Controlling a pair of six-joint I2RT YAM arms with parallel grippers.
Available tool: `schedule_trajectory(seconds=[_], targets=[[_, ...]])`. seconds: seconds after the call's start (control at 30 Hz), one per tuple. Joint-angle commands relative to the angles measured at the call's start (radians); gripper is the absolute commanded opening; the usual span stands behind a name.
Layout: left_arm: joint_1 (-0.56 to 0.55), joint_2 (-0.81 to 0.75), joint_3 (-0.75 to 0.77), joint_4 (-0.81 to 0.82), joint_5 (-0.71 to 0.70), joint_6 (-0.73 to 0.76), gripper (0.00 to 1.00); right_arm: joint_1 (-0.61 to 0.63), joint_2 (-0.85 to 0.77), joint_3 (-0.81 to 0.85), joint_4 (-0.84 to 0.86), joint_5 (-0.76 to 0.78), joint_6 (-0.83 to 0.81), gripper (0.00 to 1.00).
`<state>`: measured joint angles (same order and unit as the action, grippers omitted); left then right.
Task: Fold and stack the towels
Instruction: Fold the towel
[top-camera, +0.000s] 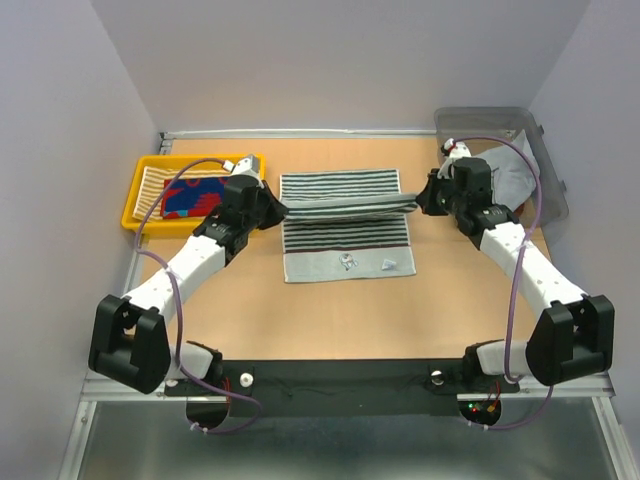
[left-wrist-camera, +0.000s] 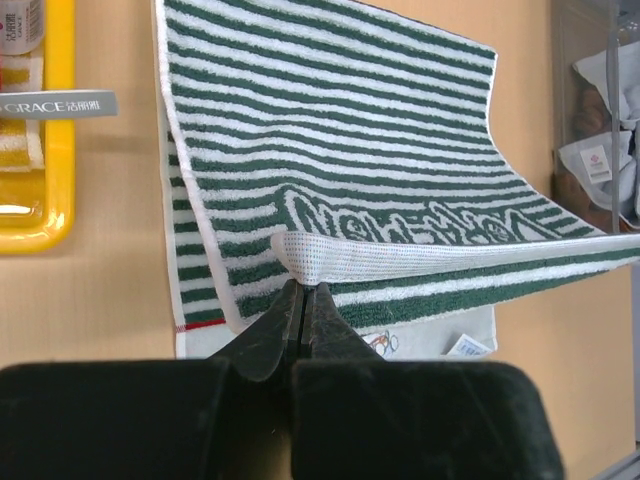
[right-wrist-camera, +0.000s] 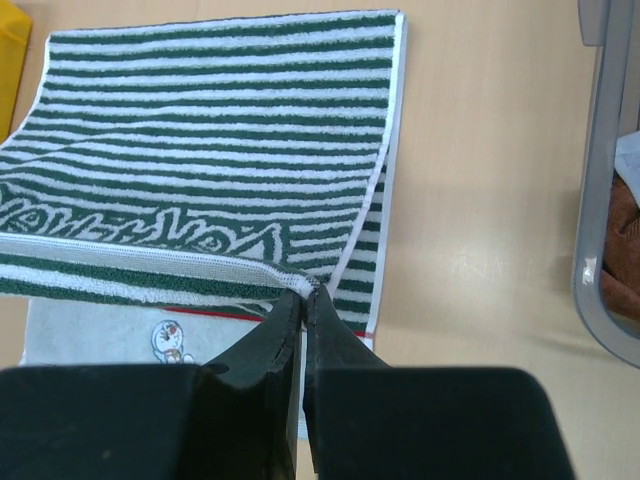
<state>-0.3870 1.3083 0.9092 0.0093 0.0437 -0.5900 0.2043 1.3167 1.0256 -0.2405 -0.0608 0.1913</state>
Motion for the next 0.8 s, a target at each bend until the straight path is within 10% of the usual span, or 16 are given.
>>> schedule_trajectory(seconds=[0.0,0.77], targets=[[0.019,-0.047,-0.035,-0.037,-0.102,0.018,0.00,-0.028,-0.033,-0.010,-0.008,0.099,-0.018,0.00],[-0.038,0.140,-0.283,0.156,-0.057,-0.080,0.00,-0.028,0.128,-0.145,-0.010,0.093,0.108,0.01]])
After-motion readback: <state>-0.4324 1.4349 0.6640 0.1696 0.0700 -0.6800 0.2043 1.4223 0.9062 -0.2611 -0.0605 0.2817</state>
